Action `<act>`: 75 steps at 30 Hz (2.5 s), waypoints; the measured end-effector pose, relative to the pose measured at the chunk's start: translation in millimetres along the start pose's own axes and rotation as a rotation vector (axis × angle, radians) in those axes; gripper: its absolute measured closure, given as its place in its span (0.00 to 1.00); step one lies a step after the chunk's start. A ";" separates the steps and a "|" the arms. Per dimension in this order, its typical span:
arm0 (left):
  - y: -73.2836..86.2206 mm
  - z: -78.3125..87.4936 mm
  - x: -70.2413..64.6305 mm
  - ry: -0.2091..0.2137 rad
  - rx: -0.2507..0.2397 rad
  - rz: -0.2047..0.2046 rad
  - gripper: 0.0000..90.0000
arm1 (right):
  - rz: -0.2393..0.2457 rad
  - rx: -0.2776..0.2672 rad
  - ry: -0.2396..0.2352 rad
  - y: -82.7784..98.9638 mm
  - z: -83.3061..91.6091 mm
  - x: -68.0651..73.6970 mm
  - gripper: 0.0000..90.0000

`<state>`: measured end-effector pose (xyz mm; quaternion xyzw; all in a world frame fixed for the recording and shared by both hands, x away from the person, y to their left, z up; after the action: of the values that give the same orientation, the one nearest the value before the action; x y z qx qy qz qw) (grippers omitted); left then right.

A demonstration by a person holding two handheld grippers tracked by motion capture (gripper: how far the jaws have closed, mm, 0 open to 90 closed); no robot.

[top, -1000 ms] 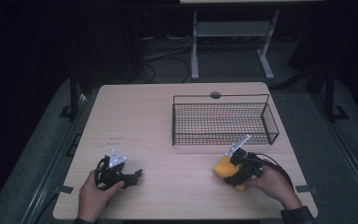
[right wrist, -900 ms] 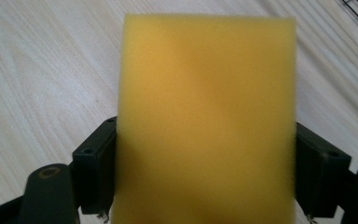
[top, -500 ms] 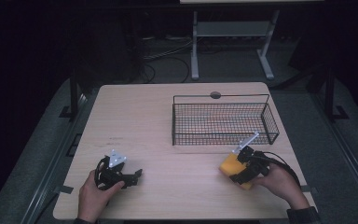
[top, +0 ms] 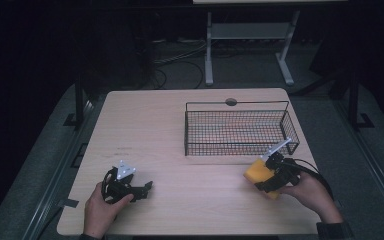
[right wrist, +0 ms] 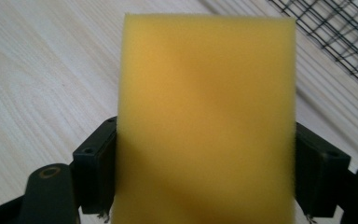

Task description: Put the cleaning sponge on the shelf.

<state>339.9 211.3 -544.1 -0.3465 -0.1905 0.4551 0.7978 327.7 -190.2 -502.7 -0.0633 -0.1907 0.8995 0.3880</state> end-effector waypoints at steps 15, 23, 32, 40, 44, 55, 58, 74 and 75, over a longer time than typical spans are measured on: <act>0.0 0.0 0.0 0.000 0.000 0.001 0.15 | -0.059 -0.017 0.024 7.2 13.7 -21.4 0.25; 0.0 0.0 0.0 0.000 0.000 0.000 0.15 | -0.079 -0.027 0.039 9.8 20.9 -32.8 0.25; 0.2 0.2 0.0 0.000 0.003 0.000 0.15 | -0.108 -0.035 0.057 8.7 32.4 -48.2 0.25; 0.2 0.2 0.0 0.000 0.003 0.000 0.15 | -0.116 -0.036 0.068 4.9 37.4 -57.7 0.25; 0.1 0.2 0.0 0.000 0.003 0.000 0.15 | -0.123 -0.039 0.074 3.3 40.1 -63.3 0.25; 0.1 0.2 0.0 0.000 0.003 0.000 0.15 | -0.136 -0.048 0.089 -5.7 49.8 -76.9 0.25; 0.1 0.2 0.0 0.000 0.003 0.000 0.15 | -0.138 -0.053 0.101 -10.2 52.4 -81.2 0.25; 0.1 0.2 0.0 0.000 0.002 0.001 0.15 | -0.156 -0.079 0.139 -35.9 61.1 -107.0 0.25; 0.1 0.2 0.0 0.000 0.002 0.001 0.15 | -0.156 -0.079 0.139 -35.9 61.1 -107.0 0.25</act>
<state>339.7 211.4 -544.1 -0.3457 -0.1898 0.4556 0.7981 409.9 -263.0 -436.1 -0.1257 -0.2032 0.8517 0.4665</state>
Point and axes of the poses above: each handheld gripper's, and its own axes: z roughly backward along the jaws, y roughly out of its underside, x roughly to its left, the point moved 10 cm from there along -z, roughly forward along the jaws, and after that the axes turned 2 degrees about y, right-handed, at the moved point
